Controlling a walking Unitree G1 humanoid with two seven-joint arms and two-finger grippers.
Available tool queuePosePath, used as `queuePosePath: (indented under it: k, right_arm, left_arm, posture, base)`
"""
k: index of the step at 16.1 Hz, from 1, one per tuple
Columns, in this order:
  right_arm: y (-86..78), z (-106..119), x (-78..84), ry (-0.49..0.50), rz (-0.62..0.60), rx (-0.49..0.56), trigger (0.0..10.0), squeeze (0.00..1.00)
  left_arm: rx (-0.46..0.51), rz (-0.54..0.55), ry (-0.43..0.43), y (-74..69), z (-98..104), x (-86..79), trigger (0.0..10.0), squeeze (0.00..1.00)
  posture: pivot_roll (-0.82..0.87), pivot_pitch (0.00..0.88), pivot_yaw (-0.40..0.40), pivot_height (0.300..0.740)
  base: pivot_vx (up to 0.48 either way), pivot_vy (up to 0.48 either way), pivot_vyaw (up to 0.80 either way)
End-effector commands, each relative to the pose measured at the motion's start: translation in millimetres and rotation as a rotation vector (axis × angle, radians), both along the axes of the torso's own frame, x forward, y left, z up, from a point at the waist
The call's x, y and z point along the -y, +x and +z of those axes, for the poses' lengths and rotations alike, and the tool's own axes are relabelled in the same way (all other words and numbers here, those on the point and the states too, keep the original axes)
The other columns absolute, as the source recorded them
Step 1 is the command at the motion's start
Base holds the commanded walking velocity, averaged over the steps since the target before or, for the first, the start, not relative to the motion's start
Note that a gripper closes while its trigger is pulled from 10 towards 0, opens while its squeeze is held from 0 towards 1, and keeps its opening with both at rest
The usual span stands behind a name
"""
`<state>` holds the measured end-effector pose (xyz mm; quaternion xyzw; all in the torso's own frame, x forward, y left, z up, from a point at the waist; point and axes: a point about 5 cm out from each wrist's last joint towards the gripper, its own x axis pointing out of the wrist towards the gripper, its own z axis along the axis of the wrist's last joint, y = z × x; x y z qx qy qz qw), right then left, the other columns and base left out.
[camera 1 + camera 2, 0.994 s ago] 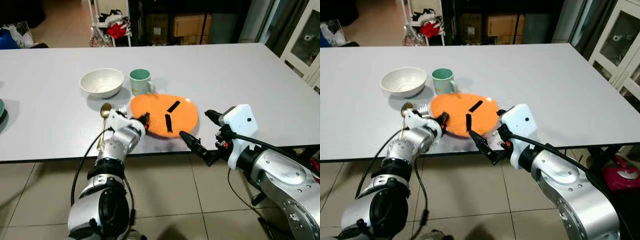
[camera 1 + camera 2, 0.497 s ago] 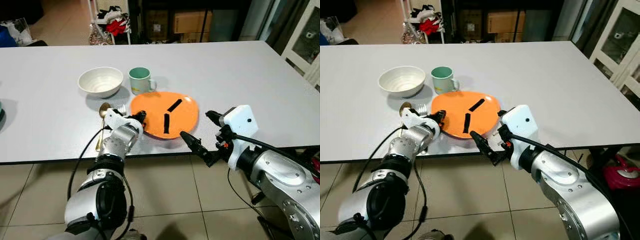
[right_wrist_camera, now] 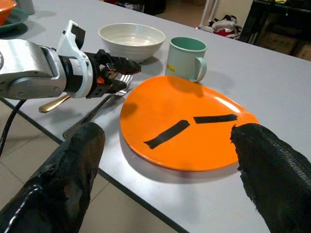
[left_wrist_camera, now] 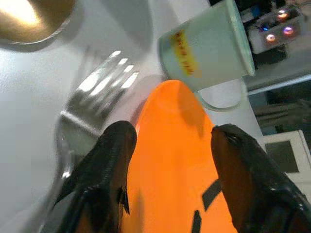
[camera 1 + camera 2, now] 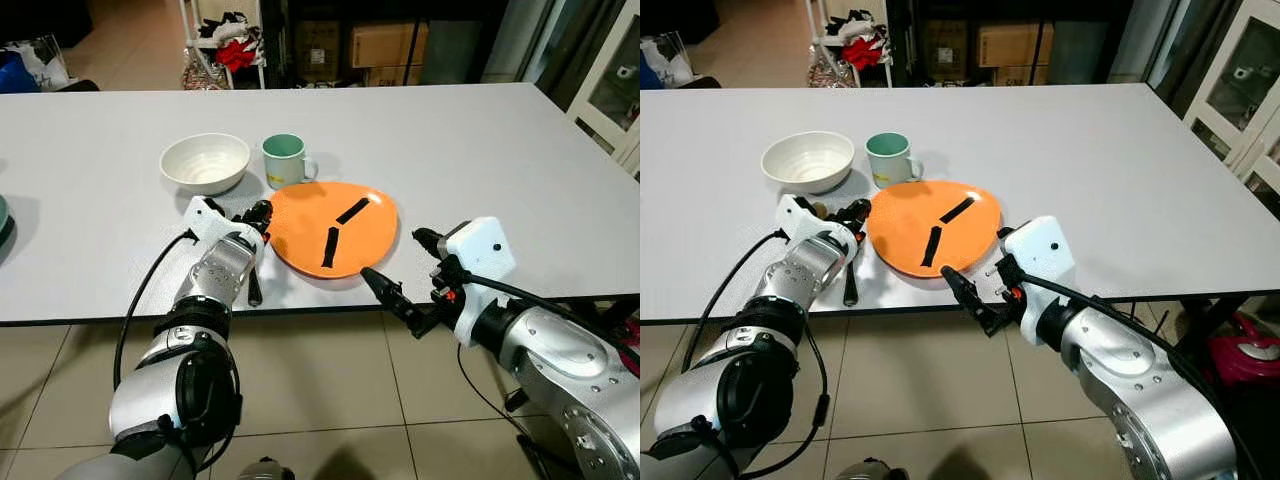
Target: Setting the table
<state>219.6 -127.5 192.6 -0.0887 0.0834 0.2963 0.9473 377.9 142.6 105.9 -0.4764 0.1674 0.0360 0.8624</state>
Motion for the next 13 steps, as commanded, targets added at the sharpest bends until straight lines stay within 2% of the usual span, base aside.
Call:
queuePosePath:
  k: [1, 3, 4, 5, 6, 7, 8, 9, 10, 12, 13]
  right_arm:
    - [2.1, 1, 4.2, 0.010, -0.054, 0.022, 10.0, 0.00]
    - [6.5, -4, 11.6, 0.020, -0.141, 0.023, 10.0, 0.00]
    - [8.2, -8, 17.0, 0.017, -0.202, 0.021, 10.0, 0.00]
    - [8.8, -10, 22.1, 0.020, -0.264, 0.027, 10.0, 0.00]
    - [8.3, -13, 26.7, 0.027, -0.339, 0.044, 10.0, 0.00]
    - [7.9, -13, 27.4, 0.030, -0.359, 0.049, 10.0, 0.00]
    - [7.1, -16, 28.4, 0.056, -0.404, 0.053, 10.0, 0.00]
    - [6.4, -19, 28.4, 0.077, -0.433, 0.050, 10.0, 0.00]
    - [5.3, -23, 25.9, 0.093, -0.436, 0.040, 10.0, 0.00]
    - [5.6, -26, 22.4, 0.109, -0.432, 0.026, 10.0, 0.00]
    - [6.4, -27, 21.6, 0.112, -0.428, 0.021, 10.0, 0.00]
  left_arm:
    - [0.054, -0.017, 0.033, 1.5, 8, -5.5, 10.0, 1.00]
    - [0.145, -0.047, 0.071, 1.7, 21, -9.7, 10.0, 1.00]
    - [0.230, -0.083, 0.156, -0.2, 31, -11.2, 10.0, 1.00]
    - [0.322, -0.153, 0.306, -6.2, 41, -10.5, 10.0, 0.92]
    - [0.447, -0.235, 0.534, -23.0, 56, -9.6, 10.0, 0.75]
    - [0.478, -0.244, 0.586, -28.8, 60, -9.9, 10.0, 0.71]
    - [0.535, -0.257, 0.678, -42.1, 69, -12.4, 10.0, 0.18]
    - [0.561, -0.265, 0.786, -54.2, 72, -16.1, 10.0, 0.00]
    - [0.586, -0.280, 0.915, -66.9, 74, -18.8, 10.0, 0.00]
    - [0.603, -0.279, 1.005, -83.3, 75, -19.5, 10.0, 0.00]
    - [0.610, -0.270, 1.018, -87.7, 76, -19.6, 10.0, 0.00]
  posture:
    - [0.02, 0.000, 0.060, 0.740]
    - [0.02, 0.000, 0.067, 0.740]
    - [0.03, 0.000, 0.075, 0.740]
    - [0.02, 0.000, 0.079, 0.740]
    - [0.02, 0.000, 0.093, 0.740]
    - [0.02, 0.000, 0.093, 0.740]
    - [0.02, 0.000, 0.096, 0.740]
    - [0.02, 0.000, 0.091, 0.740]
    - [0.03, 0.000, 0.086, 0.740]
    - [0.04, 0.000, 0.075, 0.740]
    - [0.05, 0.000, 0.070, 0.740]
  base:
    - [0.000, 0.000, 0.00]
    - [0.000, 0.000, 0.00]
    - [0.000, 0.000, 0.00]
    - [0.000, 0.000, 0.00]
    - [0.000, 0.000, 0.00]
    - [0.000, 0.000, 0.00]
    - [0.000, 0.000, 0.00]
    - [0.000, 0.000, 0.00]
    - [0.000, 0.000, 0.00]
    - [0.000, 0.000, 0.00]
    - [0.000, 0.000, 0.00]
